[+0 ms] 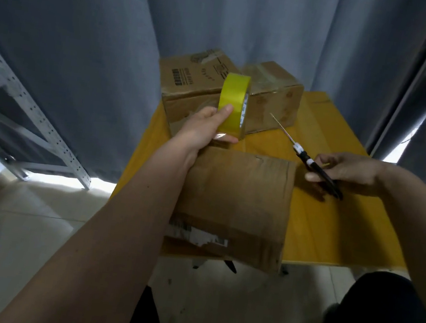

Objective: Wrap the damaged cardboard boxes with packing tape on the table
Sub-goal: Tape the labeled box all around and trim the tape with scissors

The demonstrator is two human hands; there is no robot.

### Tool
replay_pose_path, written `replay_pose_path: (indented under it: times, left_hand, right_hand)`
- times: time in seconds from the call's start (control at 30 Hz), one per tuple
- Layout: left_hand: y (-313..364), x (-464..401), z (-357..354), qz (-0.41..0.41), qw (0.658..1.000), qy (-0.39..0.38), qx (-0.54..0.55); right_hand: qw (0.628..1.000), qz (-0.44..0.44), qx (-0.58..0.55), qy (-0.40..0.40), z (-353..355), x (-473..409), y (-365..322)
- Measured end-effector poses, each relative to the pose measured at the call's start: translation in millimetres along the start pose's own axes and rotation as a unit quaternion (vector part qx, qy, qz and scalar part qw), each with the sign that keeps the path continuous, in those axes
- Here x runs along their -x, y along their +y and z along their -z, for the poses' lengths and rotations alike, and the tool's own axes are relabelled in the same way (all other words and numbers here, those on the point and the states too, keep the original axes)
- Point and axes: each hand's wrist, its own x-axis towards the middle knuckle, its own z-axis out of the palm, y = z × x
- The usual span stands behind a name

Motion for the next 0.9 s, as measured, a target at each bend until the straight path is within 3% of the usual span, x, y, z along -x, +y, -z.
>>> replay_pose_path:
  times: [0.2,0.57,0.9]
  left_hand:
    - [-1.2,5.3,1.1,-0.009,1.000,0.006,0.021]
    - [-9.1,2.3,-3.4,-0.054,0.998,0.042,0.016]
    - [-10.1,0.7,8.2,-0.058,0.995,0.030,0.075]
  right_hand:
    - [0.992,0.030,0.086,-0.092,-0.3,3.8,-35.2]
    - [0.975,0.025,0.215,-0.041,3.5,0.1,-72.0]
    - [0.976,0.054,0.201,-0.066,-9.7,-22.2,-88.2]
